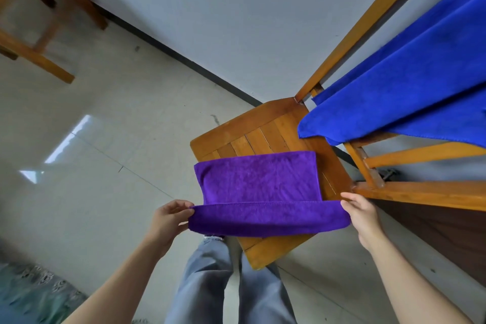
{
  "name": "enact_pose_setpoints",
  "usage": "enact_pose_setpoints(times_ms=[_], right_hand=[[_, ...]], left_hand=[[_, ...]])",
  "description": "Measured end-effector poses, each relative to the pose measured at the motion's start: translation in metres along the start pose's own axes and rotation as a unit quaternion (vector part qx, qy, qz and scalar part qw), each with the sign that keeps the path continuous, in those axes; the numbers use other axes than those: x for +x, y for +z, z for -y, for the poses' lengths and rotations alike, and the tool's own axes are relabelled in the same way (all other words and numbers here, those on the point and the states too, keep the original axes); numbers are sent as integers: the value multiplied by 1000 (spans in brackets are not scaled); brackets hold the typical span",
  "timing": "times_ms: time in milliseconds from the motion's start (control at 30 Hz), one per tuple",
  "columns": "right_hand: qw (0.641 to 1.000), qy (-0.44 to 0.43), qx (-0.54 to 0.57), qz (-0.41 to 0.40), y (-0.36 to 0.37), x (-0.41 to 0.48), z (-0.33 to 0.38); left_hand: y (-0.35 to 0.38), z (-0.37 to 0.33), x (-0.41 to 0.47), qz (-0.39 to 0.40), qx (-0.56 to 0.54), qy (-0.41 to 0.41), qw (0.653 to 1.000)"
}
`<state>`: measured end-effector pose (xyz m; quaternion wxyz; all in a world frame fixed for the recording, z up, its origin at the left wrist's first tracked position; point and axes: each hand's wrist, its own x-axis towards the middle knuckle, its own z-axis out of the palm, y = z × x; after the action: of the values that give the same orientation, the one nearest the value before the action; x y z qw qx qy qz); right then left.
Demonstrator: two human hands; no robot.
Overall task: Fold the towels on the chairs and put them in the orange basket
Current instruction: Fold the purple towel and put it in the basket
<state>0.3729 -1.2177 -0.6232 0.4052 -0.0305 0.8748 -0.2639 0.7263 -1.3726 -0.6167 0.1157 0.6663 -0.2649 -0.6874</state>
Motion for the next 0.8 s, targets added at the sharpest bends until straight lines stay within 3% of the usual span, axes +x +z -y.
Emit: enact_pose_setpoints(times_ms=[667,800], right_hand=[[996,-63,25,-65,51,65,71],[998,-30,-19,-48,60,69,64]], left_hand=[[24,-44,86,-101,-24,84,991],[32,-38,102,-142,71,67,985]])
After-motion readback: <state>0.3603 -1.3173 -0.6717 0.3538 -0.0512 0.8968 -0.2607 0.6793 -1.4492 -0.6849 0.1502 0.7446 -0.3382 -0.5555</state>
